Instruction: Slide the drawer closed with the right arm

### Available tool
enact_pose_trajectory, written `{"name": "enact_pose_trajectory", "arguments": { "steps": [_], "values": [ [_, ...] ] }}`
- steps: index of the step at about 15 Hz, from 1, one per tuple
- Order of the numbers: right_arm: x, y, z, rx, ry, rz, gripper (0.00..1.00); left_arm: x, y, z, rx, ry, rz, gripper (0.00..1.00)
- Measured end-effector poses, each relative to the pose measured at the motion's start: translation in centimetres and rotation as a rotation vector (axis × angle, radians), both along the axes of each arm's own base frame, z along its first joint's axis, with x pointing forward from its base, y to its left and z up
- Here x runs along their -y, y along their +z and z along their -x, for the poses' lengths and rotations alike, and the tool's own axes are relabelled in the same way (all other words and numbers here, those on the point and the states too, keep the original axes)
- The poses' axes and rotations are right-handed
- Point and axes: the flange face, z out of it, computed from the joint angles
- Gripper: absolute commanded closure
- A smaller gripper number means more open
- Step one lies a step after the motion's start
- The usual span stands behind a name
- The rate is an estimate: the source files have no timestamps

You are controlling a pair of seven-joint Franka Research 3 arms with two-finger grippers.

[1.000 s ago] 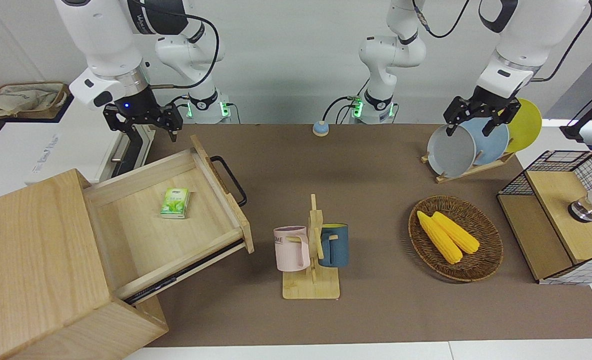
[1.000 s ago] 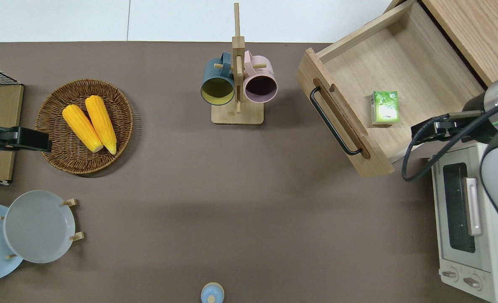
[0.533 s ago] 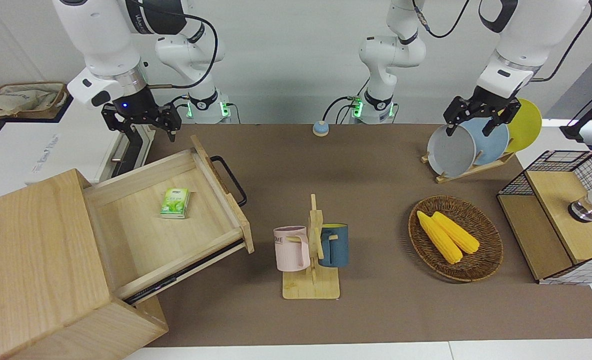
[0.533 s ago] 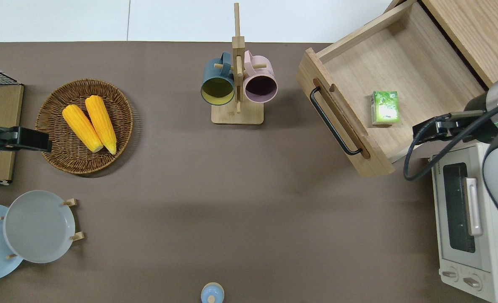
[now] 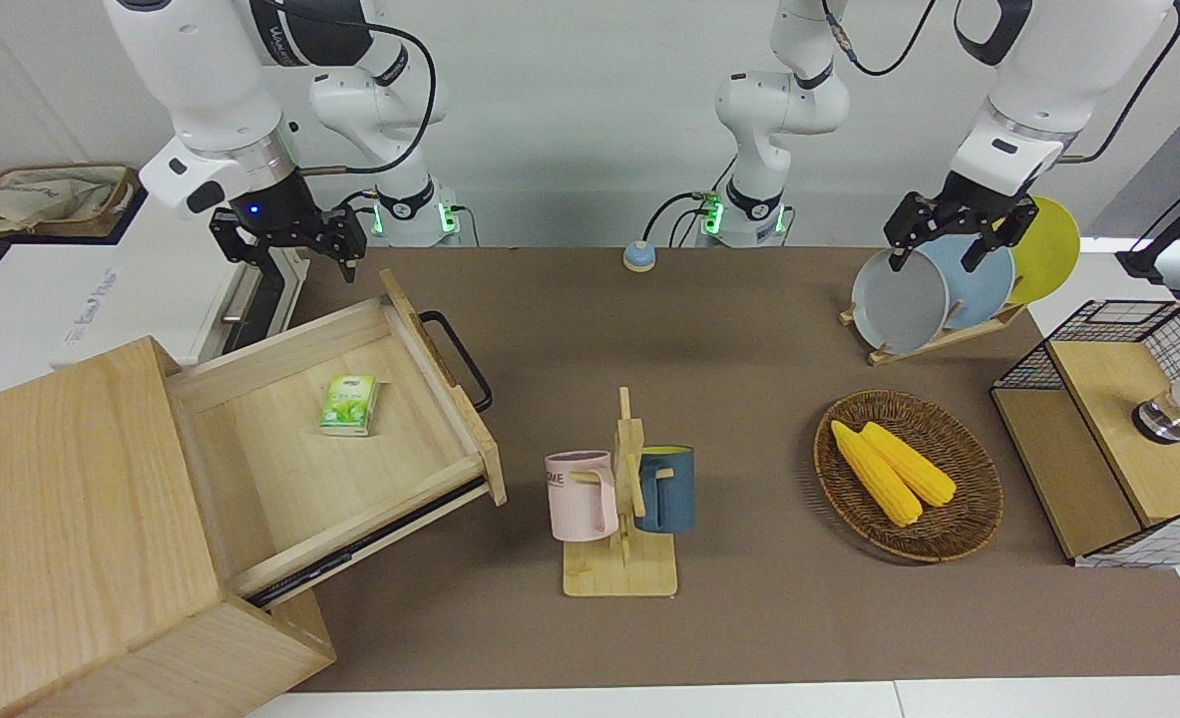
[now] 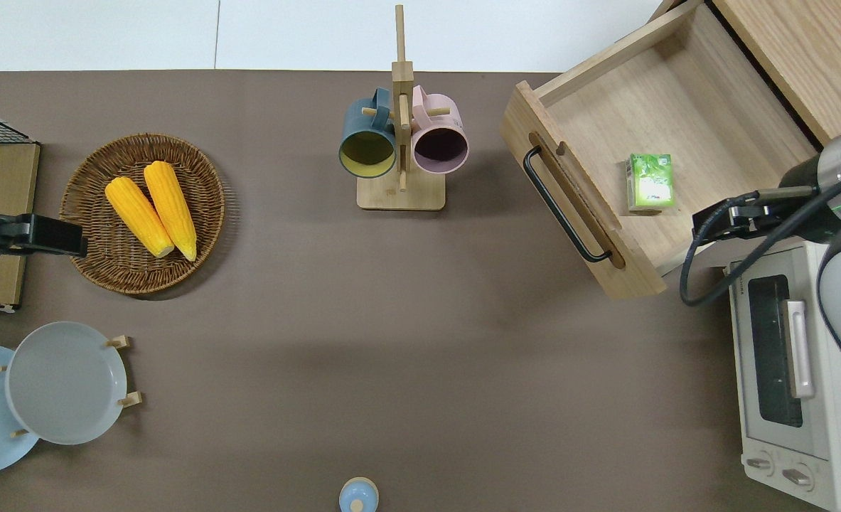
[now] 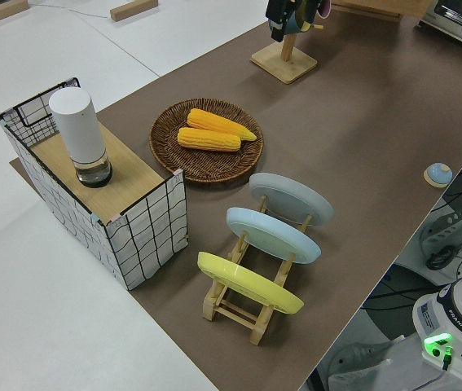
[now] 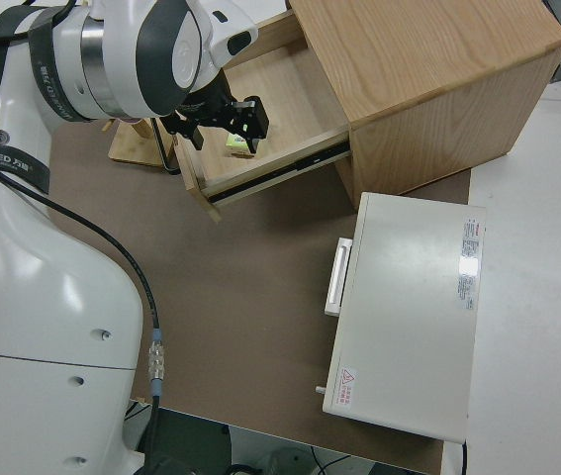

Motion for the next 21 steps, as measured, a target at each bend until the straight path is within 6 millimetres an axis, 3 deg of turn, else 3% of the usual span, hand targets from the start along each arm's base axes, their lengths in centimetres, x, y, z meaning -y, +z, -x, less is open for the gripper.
{"name": "enact_pose_trajectory", "arguments": {
  "steps": [3, 17, 21],
  "values": [
    [0.0, 0.0, 0.0, 0.000, 0.000, -0.001, 0.999, 0.0, 0.0, 0.0, 0.000, 0.000, 0.000, 0.00],
    [0.0, 0.1, 0.4, -0.016, 0.000, -0.001, 1.000, 0.0, 0.0, 0.0, 0.000, 0.000, 0.000, 0.00],
    [-0.1, 2.2, 1.9, -0.010, 0.004, -0.003, 1.000, 0.0, 0.0, 0.0, 0.000, 0.000, 0.000, 0.00]
  ]
}}
